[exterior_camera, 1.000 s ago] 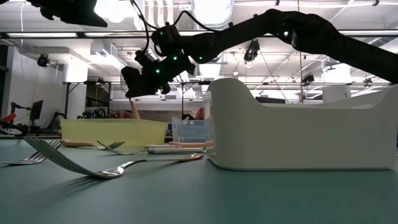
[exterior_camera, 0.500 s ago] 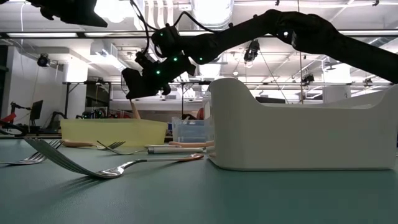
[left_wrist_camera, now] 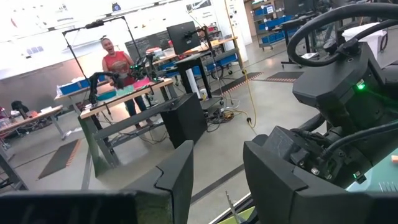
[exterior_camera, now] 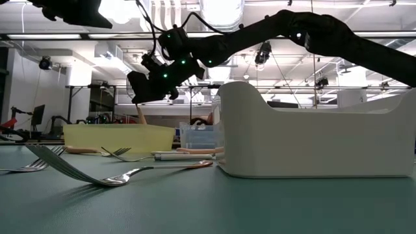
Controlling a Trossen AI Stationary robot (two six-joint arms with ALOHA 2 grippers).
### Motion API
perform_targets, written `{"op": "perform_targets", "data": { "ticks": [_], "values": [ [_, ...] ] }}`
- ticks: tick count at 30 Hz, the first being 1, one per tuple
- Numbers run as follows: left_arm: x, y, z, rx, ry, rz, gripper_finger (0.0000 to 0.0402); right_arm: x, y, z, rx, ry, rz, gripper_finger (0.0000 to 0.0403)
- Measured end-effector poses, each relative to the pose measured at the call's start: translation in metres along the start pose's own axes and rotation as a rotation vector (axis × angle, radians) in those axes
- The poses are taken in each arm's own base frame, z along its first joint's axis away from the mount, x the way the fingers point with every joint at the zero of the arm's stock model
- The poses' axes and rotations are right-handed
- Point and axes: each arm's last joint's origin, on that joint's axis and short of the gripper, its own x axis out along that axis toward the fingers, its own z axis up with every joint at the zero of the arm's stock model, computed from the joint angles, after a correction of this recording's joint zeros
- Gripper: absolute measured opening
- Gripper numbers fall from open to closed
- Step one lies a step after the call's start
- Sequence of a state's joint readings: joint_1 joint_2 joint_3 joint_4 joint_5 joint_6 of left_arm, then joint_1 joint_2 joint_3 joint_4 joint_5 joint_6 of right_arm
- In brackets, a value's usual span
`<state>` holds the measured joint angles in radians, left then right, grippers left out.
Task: Sort silverware by color (type)
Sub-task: Put the light orange into the yellow bin
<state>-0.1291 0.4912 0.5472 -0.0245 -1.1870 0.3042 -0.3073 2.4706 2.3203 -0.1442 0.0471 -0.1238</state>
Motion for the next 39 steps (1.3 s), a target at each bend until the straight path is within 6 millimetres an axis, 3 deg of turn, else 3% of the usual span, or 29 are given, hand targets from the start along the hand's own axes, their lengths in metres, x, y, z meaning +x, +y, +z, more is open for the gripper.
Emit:
{"op": "perform_targets", "data": {
  "ticks": [27,39],
  "values": [
    [0.0,-0.0001,-0.0001,0.001,0.0,0.0,0.0123,0.0,-0.0001,0.0007,0.002,-0.007,-0.003,0.0014],
    [0.0,-0.0001,0.0,0.001,0.0,0.0,0.0123,-0.0002,0.0005,0.0018,0.011,-0.016,-0.004,0.0083]
  ]
}}
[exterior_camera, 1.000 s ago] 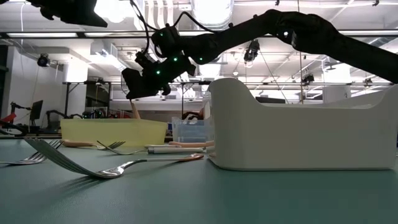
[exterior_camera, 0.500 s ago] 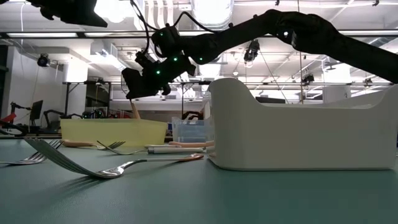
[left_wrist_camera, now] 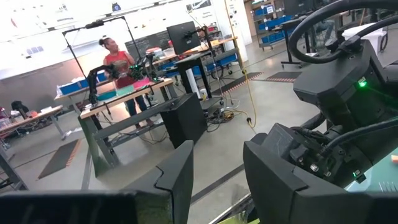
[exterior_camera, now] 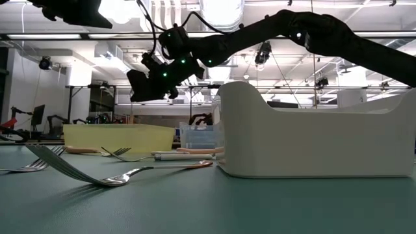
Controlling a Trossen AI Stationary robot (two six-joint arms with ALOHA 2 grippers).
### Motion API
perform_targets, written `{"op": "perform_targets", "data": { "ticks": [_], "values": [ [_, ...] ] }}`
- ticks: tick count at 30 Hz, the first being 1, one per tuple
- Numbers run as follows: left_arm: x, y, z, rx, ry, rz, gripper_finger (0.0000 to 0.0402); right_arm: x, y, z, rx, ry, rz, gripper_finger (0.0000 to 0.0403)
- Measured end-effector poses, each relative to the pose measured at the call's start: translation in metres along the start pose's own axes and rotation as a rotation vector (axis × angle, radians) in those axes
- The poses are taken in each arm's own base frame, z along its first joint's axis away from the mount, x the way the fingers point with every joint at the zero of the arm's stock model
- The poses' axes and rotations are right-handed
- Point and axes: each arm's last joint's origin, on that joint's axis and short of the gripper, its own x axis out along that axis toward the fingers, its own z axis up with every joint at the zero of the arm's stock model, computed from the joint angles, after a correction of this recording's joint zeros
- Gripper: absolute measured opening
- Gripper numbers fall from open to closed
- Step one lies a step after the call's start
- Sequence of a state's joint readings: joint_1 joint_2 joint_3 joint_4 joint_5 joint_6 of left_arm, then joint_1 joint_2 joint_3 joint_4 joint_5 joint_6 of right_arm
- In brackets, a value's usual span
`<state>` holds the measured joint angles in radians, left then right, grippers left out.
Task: Sort silverware by color (type)
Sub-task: Put the light orange into the yellow bin
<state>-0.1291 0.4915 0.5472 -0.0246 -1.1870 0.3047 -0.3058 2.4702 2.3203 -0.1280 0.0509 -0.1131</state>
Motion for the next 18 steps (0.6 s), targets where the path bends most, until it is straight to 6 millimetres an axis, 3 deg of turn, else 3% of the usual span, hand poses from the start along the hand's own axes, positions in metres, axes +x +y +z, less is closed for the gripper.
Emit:
{"op": "perform_targets", "data": {
  "ticks": [18],
  "values": [
    [0.0,0.0001,0.0,0.0,0.0,0.0,0.0123,0.0,0.0002,0.0015,-0.042,-0.016,0.005,0.01]
  ]
}}
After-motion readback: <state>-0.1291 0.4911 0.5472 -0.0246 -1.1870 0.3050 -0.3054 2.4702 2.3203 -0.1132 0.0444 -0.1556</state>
